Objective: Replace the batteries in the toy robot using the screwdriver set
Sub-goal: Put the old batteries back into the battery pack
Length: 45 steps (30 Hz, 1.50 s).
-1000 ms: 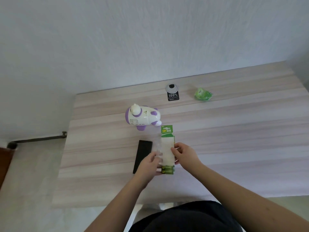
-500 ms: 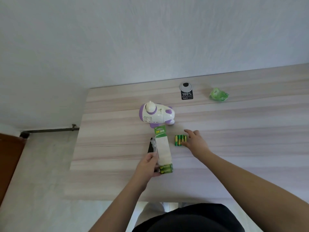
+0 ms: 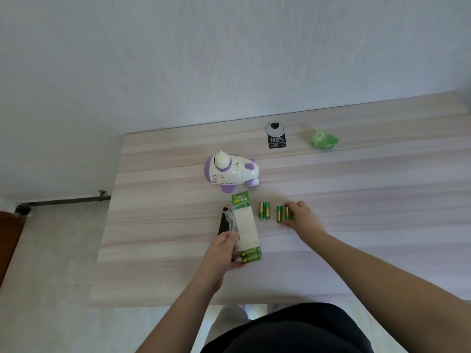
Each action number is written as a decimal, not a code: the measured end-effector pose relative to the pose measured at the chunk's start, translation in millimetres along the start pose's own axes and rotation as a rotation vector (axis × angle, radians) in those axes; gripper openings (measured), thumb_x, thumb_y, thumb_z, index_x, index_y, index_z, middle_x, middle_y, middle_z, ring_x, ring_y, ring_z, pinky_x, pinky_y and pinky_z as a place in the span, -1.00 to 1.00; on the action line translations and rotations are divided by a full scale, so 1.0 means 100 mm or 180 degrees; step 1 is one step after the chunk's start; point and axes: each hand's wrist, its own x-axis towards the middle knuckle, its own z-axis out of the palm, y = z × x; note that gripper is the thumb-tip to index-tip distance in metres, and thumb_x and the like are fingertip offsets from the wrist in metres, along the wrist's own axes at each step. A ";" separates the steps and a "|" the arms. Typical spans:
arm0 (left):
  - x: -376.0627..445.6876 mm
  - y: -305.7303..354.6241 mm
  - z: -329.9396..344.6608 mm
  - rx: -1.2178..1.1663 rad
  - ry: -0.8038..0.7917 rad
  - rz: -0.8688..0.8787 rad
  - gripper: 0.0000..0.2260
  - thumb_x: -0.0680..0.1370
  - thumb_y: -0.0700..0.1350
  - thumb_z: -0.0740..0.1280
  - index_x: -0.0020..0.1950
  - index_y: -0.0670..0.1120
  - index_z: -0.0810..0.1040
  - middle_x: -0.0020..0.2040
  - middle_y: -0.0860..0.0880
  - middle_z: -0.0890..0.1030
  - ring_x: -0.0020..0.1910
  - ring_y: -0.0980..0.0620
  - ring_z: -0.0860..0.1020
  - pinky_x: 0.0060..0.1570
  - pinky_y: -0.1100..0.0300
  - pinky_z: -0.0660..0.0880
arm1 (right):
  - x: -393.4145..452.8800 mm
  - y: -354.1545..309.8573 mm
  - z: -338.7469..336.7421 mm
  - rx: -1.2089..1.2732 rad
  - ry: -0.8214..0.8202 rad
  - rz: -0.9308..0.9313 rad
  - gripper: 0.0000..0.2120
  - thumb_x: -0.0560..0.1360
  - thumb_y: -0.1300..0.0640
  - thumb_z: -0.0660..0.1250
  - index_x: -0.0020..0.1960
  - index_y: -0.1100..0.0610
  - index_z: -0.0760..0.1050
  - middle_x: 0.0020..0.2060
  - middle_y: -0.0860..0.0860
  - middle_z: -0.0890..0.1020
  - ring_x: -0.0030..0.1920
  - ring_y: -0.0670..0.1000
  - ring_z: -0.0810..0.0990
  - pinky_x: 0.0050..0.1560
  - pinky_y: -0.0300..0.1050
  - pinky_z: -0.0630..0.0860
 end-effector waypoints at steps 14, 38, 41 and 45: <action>-0.13 0.18 0.14 0.0311 -0.0378 0.0271 -0.84 0.66 0.02 0.18 0.12 0.00 0.50 0.05 -0.14 0.59 -0.02 -0.12 0.62 -0.16 0.00 0.65 | -1.03 -0.38 -0.47 0.2808 0.0378 -0.0248 -0.72 0.48 0.24 0.43 0.06 0.00 0.40 -0.07 0.05 0.66 -0.13 0.01 0.70 -0.05 -0.11 0.62; -0.12 0.45 -0.28 0.1249 -0.0833 0.0898 -0.71 0.66 0.05 0.04 0.05 0.03 0.54 -0.07 -0.16 0.54 -0.21 -0.01 0.54 -0.44 0.18 0.46 | -1.22 -1.36 -0.19 0.0480 0.0331 -0.0528 -0.72 0.55 0.07 0.33 0.24 -0.14 0.52 0.01 -0.15 0.65 -0.20 -0.17 0.51 -0.02 -0.17 0.55; -0.10 0.46 -0.28 0.1201 -0.0821 0.0859 -0.72 0.65 0.07 0.06 0.03 0.02 0.54 -0.09 -0.13 0.55 -0.23 0.02 0.53 -0.40 0.18 0.44 | -1.22 -1.37 -0.21 0.0419 0.0327 -0.0423 -0.69 0.52 0.02 0.36 0.24 -0.08 0.42 -0.01 -0.16 0.67 -0.22 -0.13 0.54 -0.04 -0.11 0.57; -0.06 0.47 -0.23 0.1188 -0.0797 0.0827 -0.71 0.64 0.05 0.06 -0.02 -0.03 0.53 -0.12 -0.12 0.53 -0.22 0.00 0.51 -0.36 0.15 0.44 | -1.20 -1.36 -0.21 0.0261 0.0471 -0.0346 -0.80 0.53 -0.01 0.35 0.14 -0.03 0.54 0.01 -0.15 0.67 -0.21 -0.15 0.51 -0.04 -0.15 0.56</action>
